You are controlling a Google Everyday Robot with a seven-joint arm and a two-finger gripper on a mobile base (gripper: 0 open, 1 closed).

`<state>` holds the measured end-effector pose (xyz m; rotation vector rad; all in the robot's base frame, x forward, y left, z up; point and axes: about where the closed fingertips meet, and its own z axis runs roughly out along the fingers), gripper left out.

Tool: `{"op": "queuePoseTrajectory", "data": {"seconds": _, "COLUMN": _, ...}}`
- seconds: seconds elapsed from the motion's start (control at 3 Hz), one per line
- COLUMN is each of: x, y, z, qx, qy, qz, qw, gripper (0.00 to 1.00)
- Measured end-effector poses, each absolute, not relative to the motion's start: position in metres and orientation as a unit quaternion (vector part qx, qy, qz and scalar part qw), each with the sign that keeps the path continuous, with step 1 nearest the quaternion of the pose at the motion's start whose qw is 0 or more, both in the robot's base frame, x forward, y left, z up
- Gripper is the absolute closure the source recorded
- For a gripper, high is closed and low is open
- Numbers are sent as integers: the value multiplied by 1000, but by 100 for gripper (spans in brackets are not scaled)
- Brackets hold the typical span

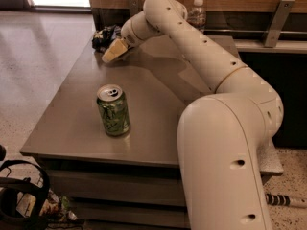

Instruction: Pick blue chip bag

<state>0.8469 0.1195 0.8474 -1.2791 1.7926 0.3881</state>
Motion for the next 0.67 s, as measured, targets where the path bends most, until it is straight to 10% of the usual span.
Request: {"op": "queuePoseTrajectory", "data": {"seconds": 0.67, "x": 852, "y": 129, "z": 840, "qx": -499, "qy": 717, "qz": 181, "qw": 452, "gripper": 52}}
